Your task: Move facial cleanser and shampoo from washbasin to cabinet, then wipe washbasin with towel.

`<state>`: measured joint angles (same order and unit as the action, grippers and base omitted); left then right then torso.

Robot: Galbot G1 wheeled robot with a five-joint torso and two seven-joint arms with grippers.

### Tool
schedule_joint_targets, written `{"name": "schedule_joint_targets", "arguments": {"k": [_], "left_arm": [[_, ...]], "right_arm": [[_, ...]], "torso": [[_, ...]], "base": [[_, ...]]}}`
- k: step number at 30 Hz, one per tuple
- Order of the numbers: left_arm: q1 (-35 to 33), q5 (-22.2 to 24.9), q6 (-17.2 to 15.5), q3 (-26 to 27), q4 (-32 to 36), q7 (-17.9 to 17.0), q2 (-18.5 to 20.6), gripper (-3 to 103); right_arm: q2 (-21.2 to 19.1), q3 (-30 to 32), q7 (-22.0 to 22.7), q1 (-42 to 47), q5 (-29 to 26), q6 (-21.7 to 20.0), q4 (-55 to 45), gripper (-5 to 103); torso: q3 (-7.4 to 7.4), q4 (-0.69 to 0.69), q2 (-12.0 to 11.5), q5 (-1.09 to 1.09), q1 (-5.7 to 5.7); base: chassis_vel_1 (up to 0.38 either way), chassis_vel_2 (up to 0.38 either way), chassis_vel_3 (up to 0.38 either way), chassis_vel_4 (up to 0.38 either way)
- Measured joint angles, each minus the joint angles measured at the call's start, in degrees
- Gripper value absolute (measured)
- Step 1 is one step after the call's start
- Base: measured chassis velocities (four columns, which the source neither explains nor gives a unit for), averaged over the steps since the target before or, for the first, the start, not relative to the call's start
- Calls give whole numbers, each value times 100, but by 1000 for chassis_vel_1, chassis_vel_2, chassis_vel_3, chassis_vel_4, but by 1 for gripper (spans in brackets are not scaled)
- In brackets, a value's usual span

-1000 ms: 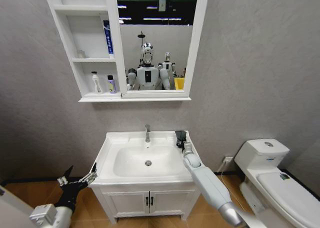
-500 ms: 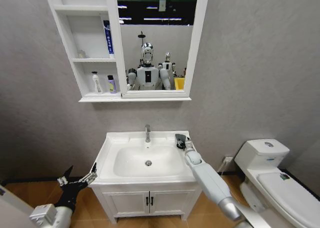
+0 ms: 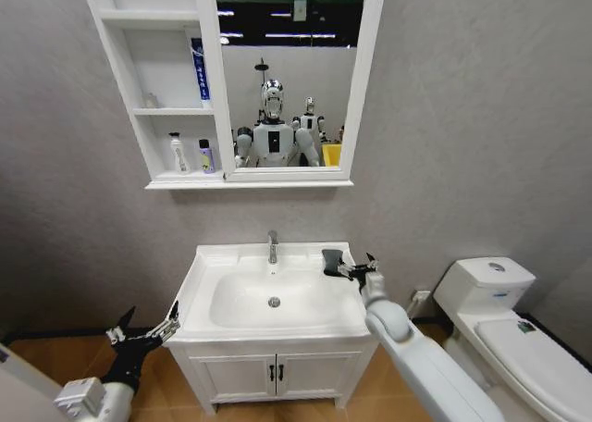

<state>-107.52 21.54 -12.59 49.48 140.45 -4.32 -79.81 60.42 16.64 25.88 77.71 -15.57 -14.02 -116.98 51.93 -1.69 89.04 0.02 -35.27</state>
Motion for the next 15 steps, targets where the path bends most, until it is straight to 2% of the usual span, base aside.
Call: {"name": "schedule_joint_targets", "arguments": {"k": [2,3,5,7,11,15], "left_arm": [[0,0,0,0,0,2,-1,100],[0,0,0,0,0,2,-1,100],[0,0,0,0,0,-1,-1,100],[0,0,0,0,0,-2,-1,100],[0,0,0,0,0,-1,0,100],[0,0,0,0,0,-1,-1,100]], "right_arm": [[508,165,-3,845,669,149,-471,100],[508,165,-3,845,669,149,-471,100],[1059,148,-56,1624,1322,259,-918,100],[1319,70,-95,1898,1643,268,-1134,100],[1505,-7,-155,1995,1952,335,-1200,100],[1510,-32,-178,2001,1961,336,-1223,100]], "torso": [[-1,0,1,-2,1],[-1,0,1,-2,1],[-1,0,1,-4,2],[0,2,1,-4,1],[1,4,0,-3,-2],[1,4,-1,-3,-3]], "base": [[0,0,0,0],[0,0,0,0],[0,0,0,0],[0,0,0,0],[18,-7,-18,14],[94,-85,-93,96]]}}
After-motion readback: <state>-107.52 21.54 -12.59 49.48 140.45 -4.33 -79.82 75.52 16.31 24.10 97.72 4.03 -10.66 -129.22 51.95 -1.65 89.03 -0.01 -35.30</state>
